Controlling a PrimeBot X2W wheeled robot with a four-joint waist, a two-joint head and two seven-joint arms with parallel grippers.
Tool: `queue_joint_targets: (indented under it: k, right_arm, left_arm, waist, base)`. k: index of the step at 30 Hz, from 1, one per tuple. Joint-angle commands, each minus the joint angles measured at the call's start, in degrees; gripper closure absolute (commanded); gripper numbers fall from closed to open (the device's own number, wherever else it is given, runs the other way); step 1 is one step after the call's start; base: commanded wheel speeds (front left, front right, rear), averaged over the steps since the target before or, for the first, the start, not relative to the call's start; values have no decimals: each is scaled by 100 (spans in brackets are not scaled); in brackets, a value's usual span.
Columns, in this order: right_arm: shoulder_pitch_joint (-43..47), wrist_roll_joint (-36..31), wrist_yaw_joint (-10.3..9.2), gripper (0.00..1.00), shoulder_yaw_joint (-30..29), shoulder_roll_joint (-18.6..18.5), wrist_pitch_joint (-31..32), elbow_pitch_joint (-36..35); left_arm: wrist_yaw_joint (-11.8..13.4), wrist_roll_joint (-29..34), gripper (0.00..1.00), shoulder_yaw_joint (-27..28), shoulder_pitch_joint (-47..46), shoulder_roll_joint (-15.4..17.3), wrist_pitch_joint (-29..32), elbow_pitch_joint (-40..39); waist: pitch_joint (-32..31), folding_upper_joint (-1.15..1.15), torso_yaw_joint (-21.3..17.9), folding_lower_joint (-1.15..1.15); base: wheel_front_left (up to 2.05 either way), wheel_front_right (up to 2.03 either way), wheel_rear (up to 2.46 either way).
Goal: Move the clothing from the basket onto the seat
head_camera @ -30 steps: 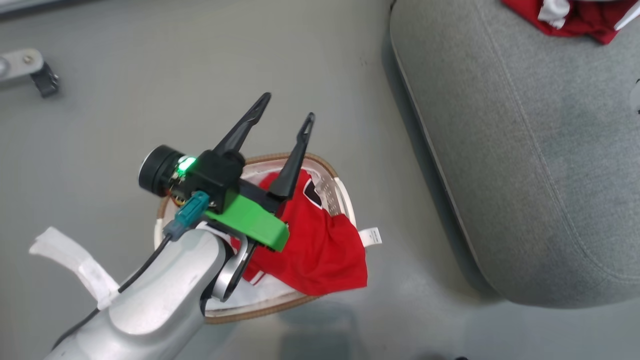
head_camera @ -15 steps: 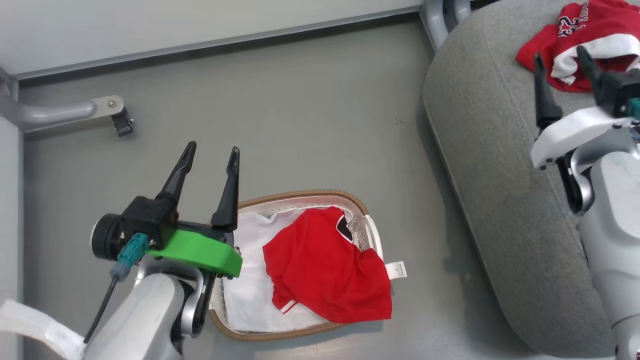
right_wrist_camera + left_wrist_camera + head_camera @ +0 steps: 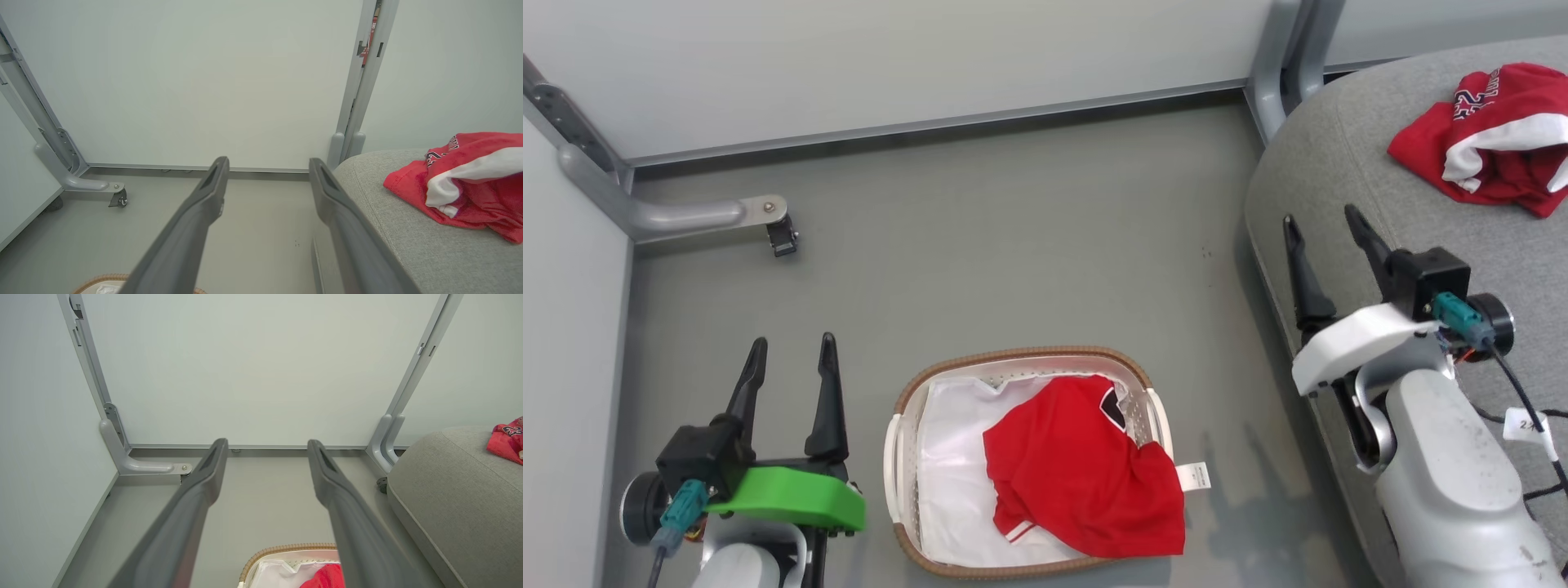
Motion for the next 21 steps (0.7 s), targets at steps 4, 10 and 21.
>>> queue_joint_targets:
  k: [4,10,21]
  right_arm:
    - [518,-65,-8,0,-15,131,-27,-279]
    - [1106,-176,-8,0,-2,244,-28,-572]
    - [2066,164,-8,0,146,276,-29,-948]
  left_arm:
    - [-136,144,0,277,388,-139,-5,-19]
    - [-277,277,0,552,707,-324,-4,31]
    - [-558,467,0,819,1113,-620,-5,200]
  waist:
    - [-192,0,122,0]
    - [-373,0,159,0]
    - [-760,0,253,0]
  base:
    - [0,0,0]
    - [0,0,0]
    - [0,0,0]
